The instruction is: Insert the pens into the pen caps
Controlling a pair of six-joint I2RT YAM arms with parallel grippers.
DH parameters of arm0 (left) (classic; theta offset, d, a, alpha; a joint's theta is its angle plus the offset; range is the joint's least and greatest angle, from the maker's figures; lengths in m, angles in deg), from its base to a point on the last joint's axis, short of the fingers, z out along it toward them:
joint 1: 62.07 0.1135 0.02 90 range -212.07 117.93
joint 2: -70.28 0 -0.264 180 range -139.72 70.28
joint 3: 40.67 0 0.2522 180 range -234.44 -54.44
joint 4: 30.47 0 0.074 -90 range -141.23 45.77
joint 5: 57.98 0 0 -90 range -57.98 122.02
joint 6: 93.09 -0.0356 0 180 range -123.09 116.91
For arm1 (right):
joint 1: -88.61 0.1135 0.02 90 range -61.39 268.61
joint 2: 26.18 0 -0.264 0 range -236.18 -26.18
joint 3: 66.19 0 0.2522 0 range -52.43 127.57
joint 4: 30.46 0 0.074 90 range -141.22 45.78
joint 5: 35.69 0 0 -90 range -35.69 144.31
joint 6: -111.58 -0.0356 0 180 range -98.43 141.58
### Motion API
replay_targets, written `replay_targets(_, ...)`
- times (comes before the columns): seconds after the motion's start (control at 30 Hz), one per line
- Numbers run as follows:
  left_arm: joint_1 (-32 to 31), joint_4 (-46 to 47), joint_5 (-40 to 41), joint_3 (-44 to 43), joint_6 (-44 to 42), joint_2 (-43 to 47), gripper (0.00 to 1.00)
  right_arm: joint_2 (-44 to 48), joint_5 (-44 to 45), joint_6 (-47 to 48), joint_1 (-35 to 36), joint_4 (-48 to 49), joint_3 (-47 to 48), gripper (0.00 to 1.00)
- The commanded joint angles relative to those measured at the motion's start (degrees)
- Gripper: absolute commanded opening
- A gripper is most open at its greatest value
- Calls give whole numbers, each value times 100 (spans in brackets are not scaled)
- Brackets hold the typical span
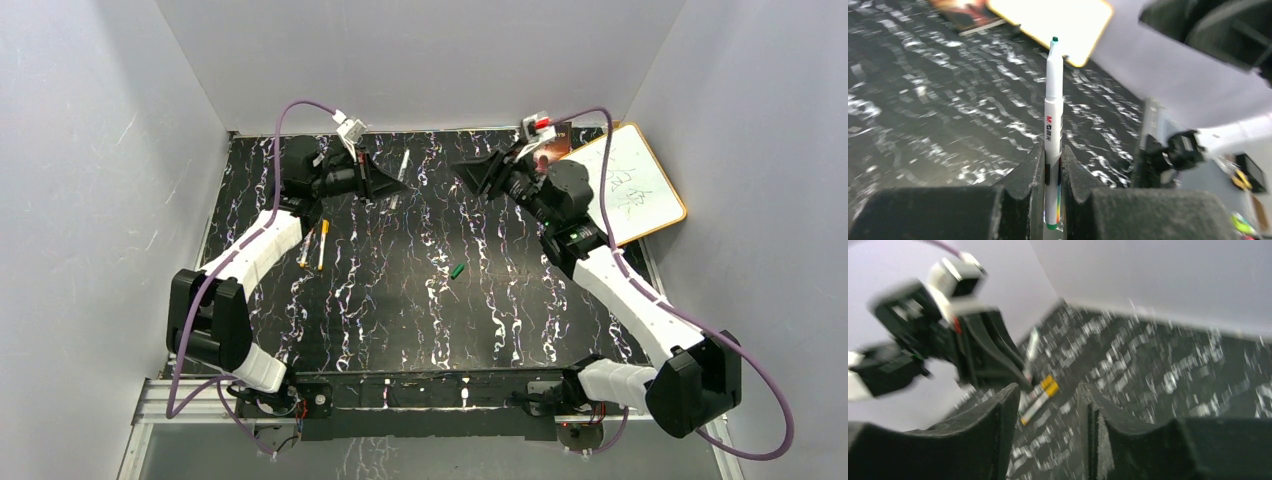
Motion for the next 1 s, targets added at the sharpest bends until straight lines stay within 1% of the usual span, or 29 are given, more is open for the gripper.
replay_targets(0.0,21,-2268,1608,-432,-1649,257,0,-104,452,671,60,-2421,-196,40)
replay_targets(0.07,20,-2313,1805,-430,-1696,275,0,-175,834,581,162,-3037,-185,37)
replay_targets(0.13,21,-2313,1906,-421,-1662,256,0,-492,1182,527,233,-3947,51,36)
replay_targets(0.17,17,-2325,1876,-431,-1640,228,0,-637,1296,575,304,-4200,132,38)
replay_targets(0.2,4,-2308,1821,-432,-1625,205,0,-786,1455,649,399,-4347,192,43)
replay_targets(0.23,-9,-2266,1769,-418,-1609,187,0,-909,1809,655,522,-4645,250,46)
replay_targets(0.27,-29,-2236,1734,-416,-1586,142,0,-1002,2107,658,684,-4780,273,46)
replay_targets(0.33,-62,-2220,1720,-434,-1568,79,0,-1107,2451,573,873,-4803,186,46)
replay_targets(0.53,-99,-2225,1629,-426,-1622,43,0,-1438,2312,294,900,-4460,-86,48)
replay_targets(0.7,-172,-2265,1566,-417,-1711,47,0,-2043,2148,478,950,-4311,40,49)
replay_targets(0.87,-181,-2305,1619,-417,-1756,34,0,-2405,2085,545,959,-4141,172,43)
replay_targets(0.97,-189,-2298,1594,-417,-1766,16,0,-2514,1981,534,958,-4031,224,42)
